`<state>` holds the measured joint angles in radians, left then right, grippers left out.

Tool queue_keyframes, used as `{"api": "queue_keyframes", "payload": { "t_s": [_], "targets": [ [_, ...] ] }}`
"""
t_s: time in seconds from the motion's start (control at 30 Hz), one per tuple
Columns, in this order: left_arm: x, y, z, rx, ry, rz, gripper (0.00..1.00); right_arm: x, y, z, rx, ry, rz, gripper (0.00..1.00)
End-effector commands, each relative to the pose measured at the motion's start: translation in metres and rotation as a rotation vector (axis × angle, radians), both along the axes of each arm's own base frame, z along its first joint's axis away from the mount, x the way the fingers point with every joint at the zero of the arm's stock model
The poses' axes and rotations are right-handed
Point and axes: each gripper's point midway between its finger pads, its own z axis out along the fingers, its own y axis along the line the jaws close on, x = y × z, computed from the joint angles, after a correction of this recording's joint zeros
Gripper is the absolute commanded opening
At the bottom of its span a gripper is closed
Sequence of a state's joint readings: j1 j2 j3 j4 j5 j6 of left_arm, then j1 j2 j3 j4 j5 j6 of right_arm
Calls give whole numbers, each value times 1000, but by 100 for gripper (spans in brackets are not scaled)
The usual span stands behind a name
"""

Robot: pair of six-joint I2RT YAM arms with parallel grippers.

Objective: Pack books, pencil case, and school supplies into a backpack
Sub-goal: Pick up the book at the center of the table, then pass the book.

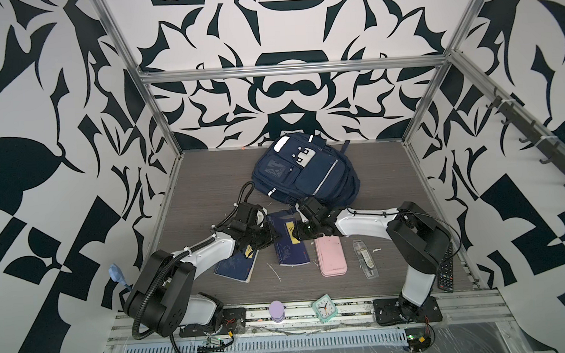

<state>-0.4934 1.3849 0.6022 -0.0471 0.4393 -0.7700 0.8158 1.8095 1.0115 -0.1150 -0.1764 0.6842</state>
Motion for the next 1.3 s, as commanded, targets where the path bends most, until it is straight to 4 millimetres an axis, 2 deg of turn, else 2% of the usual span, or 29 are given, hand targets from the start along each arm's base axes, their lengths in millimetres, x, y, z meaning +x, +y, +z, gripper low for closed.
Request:
{"api": "queue_keyframes", "payload": {
  "t_s": [0.0, 0.13, 0.3, 0.5, 0.6, 0.77, 0.97, 1.13, 1.27],
  "targets": [
    [14, -6, 29, -71, -65, -26, 18, -20, -2, 5, -10, 36, 48, 44],
    [25, 1, 45, -136, -71, -9, 12, -10, -5, 31, 40, -6, 32, 53],
    [36, 5, 72, -248, -90, -4, 11, 9, -19, 79, 160, -64, -12, 59],
    [45, -3, 106, -437, -129, -42, 10, 28, -46, 126, 346, -108, -48, 71],
    [47, -10, 119, -535, -140, -77, 10, 32, -55, 140, 436, -112, -48, 77],
    [53, -19, 129, -677, -129, -113, 10, 30, -54, 144, 526, -89, -38, 83],
    [59, -24, 125, -784, -91, -117, 10, 33, -48, 136, 618, -49, -46, 85],
    [65, -25, 117, -815, -56, -102, 11, 34, -39, 125, 697, -3, -41, 81],
    [66, -25, 117, -816, -54, -100, 11, 36, -32, 125, 759, 20, -28, 74]
  ]
}}
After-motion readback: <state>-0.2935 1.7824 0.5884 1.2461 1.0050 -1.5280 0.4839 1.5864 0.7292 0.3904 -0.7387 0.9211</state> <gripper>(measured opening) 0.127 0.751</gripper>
